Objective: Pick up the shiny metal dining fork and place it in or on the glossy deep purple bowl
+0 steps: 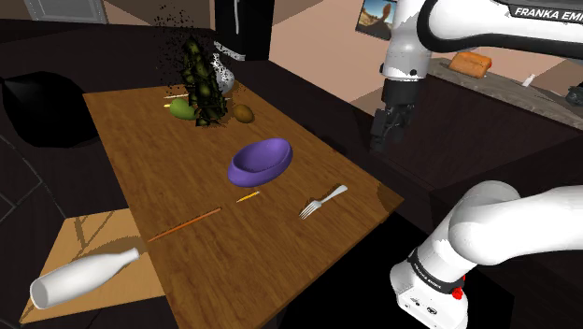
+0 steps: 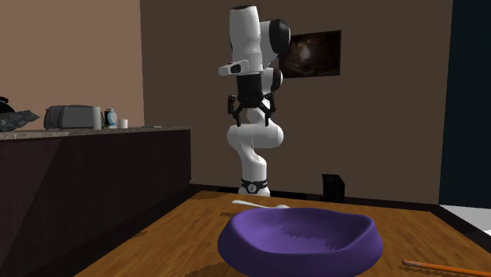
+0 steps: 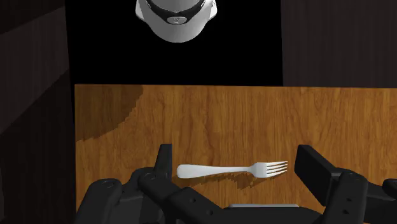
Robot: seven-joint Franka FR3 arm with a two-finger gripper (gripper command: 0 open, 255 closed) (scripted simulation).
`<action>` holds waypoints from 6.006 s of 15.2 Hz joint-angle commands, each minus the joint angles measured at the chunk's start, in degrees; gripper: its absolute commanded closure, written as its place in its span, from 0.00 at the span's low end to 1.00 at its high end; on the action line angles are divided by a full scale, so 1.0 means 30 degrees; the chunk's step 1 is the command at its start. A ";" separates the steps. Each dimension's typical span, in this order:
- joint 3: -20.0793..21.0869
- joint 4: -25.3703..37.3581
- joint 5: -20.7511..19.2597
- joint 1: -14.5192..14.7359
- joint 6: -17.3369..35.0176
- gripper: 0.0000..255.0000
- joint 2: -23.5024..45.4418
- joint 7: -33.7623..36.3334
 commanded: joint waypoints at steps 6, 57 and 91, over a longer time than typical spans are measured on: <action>-0.1552 -0.1351 -0.1479 0.2152 0.3390 0.00 0.2204 -0.7437; -0.3248 -0.2742 -0.2922 0.6983 1.0350 1.00 0.7095 -2.3969; -0.3102 1.1997 -0.1822 0.7336 0.4786 1.00 1.6304 -2.4273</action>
